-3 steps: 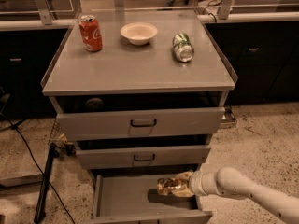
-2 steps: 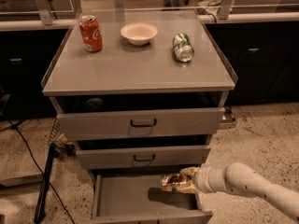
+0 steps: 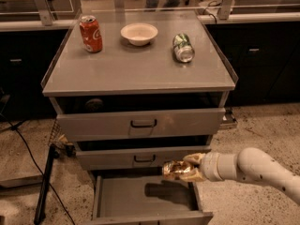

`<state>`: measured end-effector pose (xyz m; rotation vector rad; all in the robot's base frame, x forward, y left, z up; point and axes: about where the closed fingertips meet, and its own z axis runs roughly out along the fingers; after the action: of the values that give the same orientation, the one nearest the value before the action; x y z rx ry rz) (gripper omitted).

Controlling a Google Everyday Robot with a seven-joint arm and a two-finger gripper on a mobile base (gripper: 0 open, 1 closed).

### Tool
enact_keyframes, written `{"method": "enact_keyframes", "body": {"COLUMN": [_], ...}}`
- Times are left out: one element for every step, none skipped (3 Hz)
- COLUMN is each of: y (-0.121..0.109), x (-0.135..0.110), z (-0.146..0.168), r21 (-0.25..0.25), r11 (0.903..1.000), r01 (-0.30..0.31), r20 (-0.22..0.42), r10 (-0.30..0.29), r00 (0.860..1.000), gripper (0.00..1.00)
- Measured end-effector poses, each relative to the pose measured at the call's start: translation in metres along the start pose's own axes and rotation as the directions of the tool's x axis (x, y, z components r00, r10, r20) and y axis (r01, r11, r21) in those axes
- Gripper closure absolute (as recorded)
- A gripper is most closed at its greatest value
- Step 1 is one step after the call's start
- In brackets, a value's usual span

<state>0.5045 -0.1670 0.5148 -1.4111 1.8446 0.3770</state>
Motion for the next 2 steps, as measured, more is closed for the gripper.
{"method": "enact_keyframes", "body": {"y": [-0.007,-0.030], "x": [-0.009,-0.043], "z": [-0.006,-0.036], "r21": [0.002,0.030], "r11": [0.9998,0.9991], "r01": [-0.018,-0.029], "r20": [0.019,0.053], "r10": [0.018,0.028], "r00": [1.000,0.998], "gripper": [1.00,1.00]}}
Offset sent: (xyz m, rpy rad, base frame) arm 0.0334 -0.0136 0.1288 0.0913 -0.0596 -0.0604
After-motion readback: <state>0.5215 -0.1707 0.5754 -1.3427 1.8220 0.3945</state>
